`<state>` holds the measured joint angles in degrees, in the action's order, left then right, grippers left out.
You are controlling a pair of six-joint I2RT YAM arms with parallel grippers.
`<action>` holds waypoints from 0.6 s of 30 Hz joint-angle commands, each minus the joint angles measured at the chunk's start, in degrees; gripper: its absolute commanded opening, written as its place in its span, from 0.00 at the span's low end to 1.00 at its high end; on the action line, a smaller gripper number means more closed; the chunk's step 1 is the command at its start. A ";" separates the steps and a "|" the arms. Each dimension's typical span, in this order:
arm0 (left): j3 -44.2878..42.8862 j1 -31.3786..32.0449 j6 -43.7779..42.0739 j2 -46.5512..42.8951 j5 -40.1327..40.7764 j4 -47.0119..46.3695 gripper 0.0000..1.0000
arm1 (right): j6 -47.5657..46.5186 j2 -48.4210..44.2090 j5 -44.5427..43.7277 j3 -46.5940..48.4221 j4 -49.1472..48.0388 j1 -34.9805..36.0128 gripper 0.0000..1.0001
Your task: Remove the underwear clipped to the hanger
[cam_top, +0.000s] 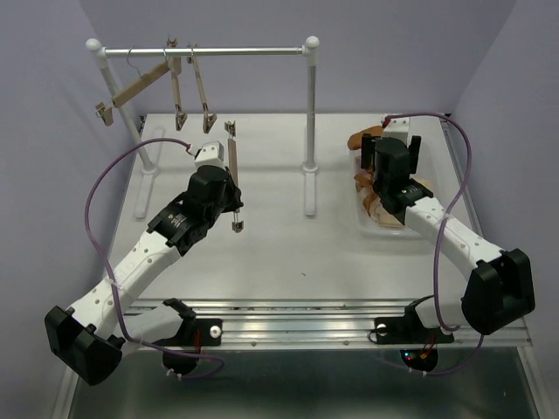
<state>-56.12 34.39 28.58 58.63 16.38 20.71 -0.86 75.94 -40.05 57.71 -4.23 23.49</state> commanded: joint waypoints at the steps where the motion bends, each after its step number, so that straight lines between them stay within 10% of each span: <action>1: -5.22 -0.03 -3.09 1.04 0.58 -3.83 0.00 | 0.68 0.70 -1.70 3.72 -1.31 -0.55 1.00; 18: -28.60 -0.73 -13.55 20.54 8.31 -2.34 0.00 | 4.03 -4.66 4.72 0.91 -1.92 -0.55 1.00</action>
<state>-76.75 34.17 18.72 75.79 21.37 20.27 2.44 73.30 -35.09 57.87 -3.51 22.90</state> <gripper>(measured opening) 0.212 0.998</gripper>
